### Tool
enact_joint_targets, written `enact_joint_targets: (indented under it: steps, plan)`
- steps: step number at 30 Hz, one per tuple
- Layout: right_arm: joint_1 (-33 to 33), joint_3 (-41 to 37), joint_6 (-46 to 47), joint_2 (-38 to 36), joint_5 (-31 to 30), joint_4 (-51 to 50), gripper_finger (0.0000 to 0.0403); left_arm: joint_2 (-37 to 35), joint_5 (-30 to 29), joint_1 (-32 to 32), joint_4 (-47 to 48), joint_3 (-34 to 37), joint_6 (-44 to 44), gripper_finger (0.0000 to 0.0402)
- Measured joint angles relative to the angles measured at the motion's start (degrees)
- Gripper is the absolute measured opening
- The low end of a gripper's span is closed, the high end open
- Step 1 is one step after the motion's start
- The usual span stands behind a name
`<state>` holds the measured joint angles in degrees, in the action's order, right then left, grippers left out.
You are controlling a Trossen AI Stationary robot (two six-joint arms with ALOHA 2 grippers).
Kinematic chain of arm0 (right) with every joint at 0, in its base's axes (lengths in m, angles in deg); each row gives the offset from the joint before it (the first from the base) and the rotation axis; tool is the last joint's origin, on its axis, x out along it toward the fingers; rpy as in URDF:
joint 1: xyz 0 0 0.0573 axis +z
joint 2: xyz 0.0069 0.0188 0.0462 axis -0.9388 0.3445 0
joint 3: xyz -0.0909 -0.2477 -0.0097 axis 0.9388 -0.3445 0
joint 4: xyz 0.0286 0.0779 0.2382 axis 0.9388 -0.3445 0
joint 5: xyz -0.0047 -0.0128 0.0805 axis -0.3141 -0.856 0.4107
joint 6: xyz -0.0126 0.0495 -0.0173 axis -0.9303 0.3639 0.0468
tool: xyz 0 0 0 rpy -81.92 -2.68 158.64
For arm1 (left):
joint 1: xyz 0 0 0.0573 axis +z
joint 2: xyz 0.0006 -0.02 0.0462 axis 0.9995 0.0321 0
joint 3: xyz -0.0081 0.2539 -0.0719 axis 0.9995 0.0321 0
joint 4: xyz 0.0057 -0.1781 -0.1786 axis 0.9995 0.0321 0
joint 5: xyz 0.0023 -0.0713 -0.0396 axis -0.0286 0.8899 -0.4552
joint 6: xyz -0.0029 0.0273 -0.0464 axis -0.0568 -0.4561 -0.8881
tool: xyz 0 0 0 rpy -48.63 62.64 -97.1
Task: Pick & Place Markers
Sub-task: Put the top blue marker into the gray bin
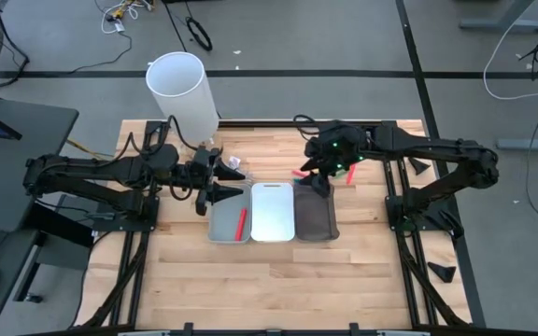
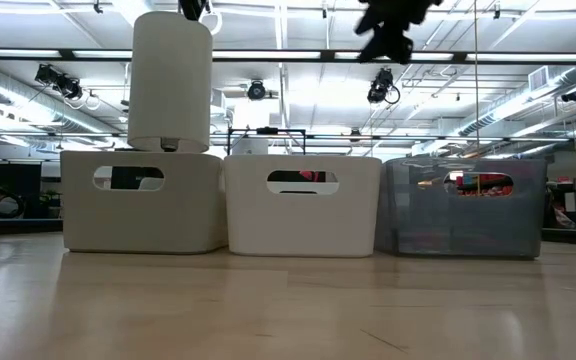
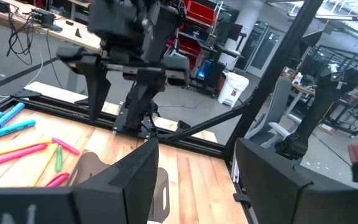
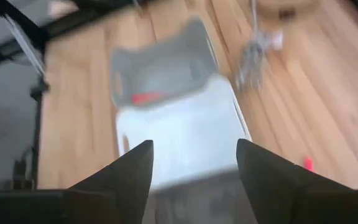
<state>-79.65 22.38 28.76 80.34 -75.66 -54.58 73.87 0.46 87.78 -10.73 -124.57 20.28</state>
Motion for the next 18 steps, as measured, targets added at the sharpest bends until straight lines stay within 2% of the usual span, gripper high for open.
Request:
enact_joint_targets:
  steps: [7, 18]
  plan:
    - [-2.0, 0.0, -3.85, 0.0, -0.01, -11.19, 0.0233, 0.02, 0.0, 0.0, 0.0, 0.0, 0.0, 0.022]
    - [-4.69, 0.02, -5.64, 0.0, -0.01, -19.88, 0.0233, 0.02, 0.0, 0.0, 0.0, 0.0, 0.02, 0.022]
